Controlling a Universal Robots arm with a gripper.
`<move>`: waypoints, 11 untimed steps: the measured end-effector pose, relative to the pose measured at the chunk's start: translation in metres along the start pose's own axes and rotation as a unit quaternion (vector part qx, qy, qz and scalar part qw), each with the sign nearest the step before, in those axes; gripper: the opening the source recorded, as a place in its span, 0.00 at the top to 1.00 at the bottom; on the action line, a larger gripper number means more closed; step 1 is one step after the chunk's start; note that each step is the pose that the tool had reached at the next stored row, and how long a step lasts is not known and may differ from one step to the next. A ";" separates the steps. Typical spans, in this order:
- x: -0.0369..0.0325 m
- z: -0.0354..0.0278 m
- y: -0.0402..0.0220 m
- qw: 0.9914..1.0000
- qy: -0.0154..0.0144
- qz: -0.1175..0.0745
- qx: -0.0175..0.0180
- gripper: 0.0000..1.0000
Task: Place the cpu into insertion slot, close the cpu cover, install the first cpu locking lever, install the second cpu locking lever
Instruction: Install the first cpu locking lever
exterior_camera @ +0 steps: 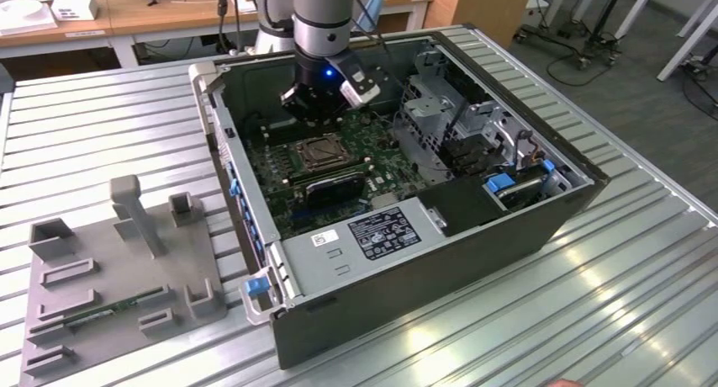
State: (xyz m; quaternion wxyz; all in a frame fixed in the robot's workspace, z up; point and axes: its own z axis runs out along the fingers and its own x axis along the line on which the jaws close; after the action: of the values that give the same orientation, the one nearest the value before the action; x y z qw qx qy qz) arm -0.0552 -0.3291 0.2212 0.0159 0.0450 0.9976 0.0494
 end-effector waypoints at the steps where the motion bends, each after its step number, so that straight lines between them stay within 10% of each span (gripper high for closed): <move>1: -0.0001 -0.0001 -0.0010 1.000 0.000 0.000 0.001 0.89; 11: -0.0014 -0.0013 -0.0148 1.000 0.000 -0.001 0.010 0.89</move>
State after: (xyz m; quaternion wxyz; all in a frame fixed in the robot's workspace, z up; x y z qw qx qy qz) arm -0.0552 -0.3440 0.2211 0.0152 0.0443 0.9981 0.0390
